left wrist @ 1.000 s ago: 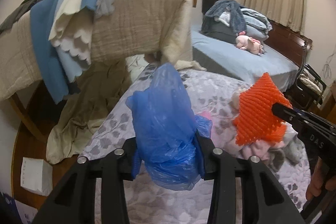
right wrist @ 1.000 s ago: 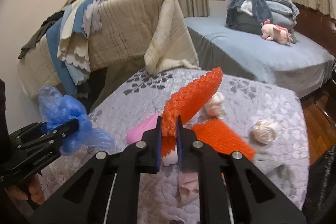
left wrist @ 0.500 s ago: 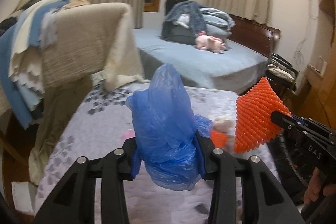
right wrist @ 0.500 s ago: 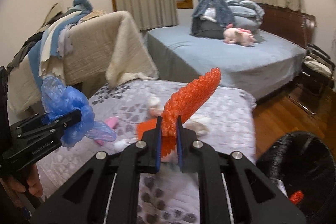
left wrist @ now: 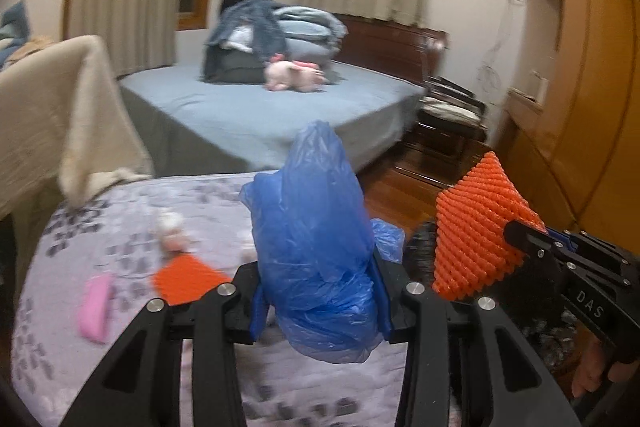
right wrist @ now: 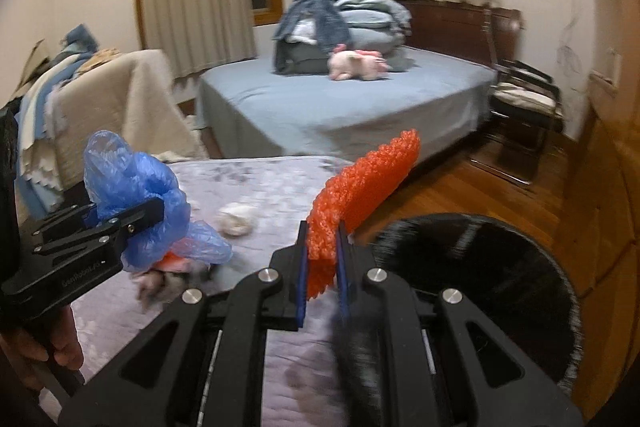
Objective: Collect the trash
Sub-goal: 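Move both tools over the bin and release the blue bag and orange sleeve, then return to the quilt and grasp the pink sponge with the left tool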
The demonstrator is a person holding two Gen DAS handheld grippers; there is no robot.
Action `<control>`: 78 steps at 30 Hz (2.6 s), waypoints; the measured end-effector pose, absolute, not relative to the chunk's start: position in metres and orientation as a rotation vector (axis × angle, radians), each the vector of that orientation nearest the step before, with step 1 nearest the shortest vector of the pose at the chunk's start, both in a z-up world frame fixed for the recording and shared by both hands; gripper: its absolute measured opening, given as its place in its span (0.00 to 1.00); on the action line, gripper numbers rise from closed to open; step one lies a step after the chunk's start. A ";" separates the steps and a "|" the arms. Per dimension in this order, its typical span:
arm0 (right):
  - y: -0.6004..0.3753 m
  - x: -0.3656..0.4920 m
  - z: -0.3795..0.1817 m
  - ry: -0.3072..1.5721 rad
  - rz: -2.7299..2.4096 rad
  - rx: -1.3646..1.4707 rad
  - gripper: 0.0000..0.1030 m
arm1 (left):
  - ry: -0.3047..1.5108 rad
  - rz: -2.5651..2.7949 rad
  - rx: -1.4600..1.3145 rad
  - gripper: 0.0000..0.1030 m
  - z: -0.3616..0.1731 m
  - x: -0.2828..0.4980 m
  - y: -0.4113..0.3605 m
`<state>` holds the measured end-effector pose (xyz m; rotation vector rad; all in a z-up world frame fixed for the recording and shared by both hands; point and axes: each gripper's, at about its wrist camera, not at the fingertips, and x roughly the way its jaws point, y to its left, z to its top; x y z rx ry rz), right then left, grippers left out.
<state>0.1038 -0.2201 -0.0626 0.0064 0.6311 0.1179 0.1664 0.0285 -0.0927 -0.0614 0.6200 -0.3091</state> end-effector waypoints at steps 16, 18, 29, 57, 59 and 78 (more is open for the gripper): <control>-0.355 0.076 -0.110 0.711 -0.149 0.046 0.11 | 0.673 -0.580 0.004 0.40 -0.117 0.190 -0.137; -0.363 0.078 -0.115 0.722 -0.162 0.052 0.12 | 0.686 -0.596 0.013 0.41 -0.122 0.193 -0.151; -0.389 0.069 -0.132 0.741 -0.242 0.067 0.66 | 0.758 -0.659 0.002 0.81 -0.139 0.198 -0.167; -0.203 0.139 -0.100 0.605 0.073 0.053 0.95 | 0.586 0.041 -0.038 0.94 -0.114 0.176 0.136; -0.184 0.147 -0.103 0.603 0.094 0.031 0.95 | 0.594 0.092 -0.042 0.94 -0.122 0.178 0.158; -0.072 0.188 -0.137 0.650 0.272 -0.040 0.95 | 0.791 0.239 -0.132 0.79 -0.209 0.200 0.255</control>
